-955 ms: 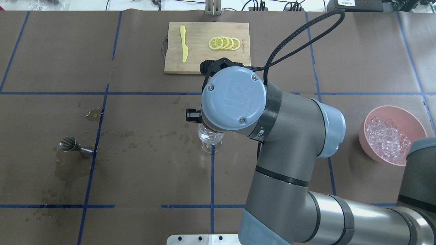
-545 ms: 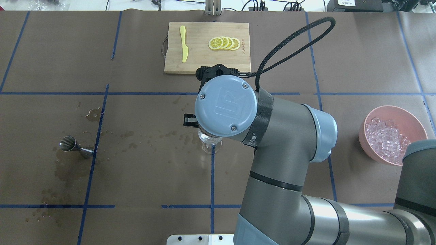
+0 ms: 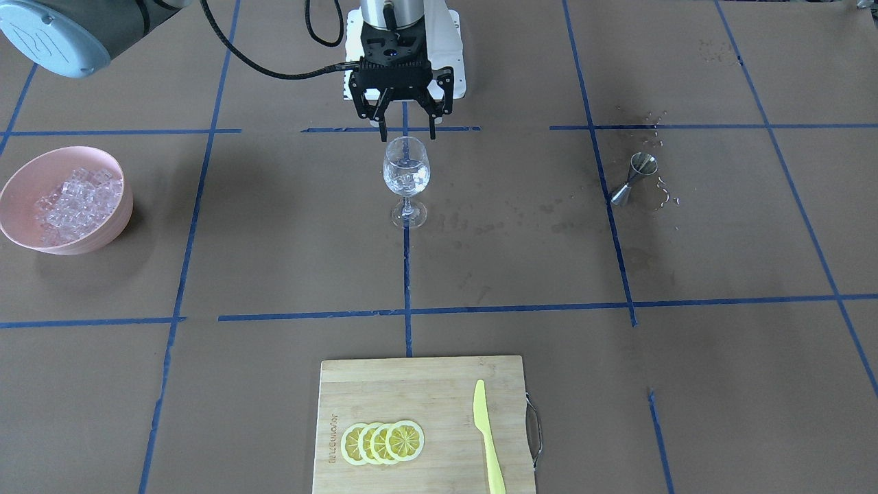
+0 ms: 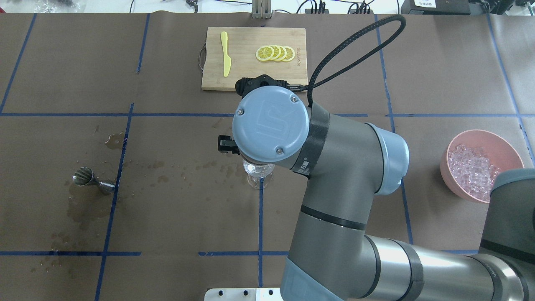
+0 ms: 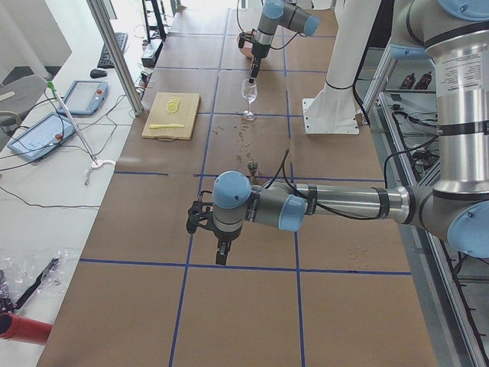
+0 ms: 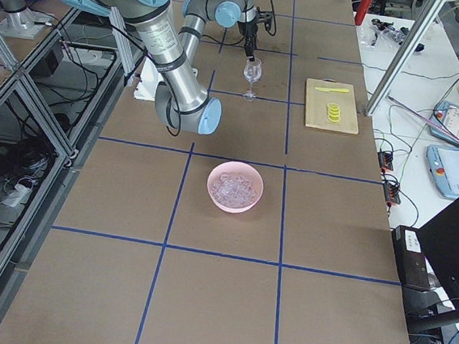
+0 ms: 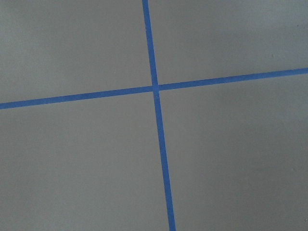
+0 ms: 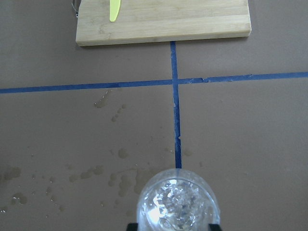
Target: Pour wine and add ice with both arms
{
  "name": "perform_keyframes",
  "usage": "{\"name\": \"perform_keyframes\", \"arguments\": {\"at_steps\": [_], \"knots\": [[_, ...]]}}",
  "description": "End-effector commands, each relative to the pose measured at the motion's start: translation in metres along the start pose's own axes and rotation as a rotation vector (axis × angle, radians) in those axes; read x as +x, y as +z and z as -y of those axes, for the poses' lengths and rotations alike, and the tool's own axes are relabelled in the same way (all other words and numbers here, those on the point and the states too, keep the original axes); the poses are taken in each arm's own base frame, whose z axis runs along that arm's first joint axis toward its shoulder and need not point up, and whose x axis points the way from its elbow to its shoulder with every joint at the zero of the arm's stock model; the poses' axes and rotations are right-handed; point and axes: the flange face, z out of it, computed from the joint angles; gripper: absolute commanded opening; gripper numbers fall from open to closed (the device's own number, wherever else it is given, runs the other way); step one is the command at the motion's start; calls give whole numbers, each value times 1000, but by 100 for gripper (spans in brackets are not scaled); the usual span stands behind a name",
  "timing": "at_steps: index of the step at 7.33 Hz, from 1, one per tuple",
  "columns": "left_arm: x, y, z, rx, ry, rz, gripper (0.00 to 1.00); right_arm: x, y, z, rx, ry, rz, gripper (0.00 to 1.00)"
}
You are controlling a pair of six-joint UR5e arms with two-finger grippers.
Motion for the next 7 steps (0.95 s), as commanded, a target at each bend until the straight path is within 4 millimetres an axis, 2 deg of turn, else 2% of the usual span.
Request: {"name": "perform_keyframes", "arguments": {"at_steps": [1,3,4,6,7], "knots": [[-4,3,-3,-5,-9,-6,100,58,-16,62,-25,-18,-28,100],[0,-2,-1,6,-2,-6,100,175,-43,132,-57,-103,-37,100],[-1,-3,-1,8,-6,-7,100,238,-50,165,-80,-172,-51,100],[-1,-3,1,9,-2,-4,100,369,-43,192,-128,-324,-140,100],[-1,-3,1,9,-2,-4,100,434,-51,198,-161,-369,-150,100]]}}
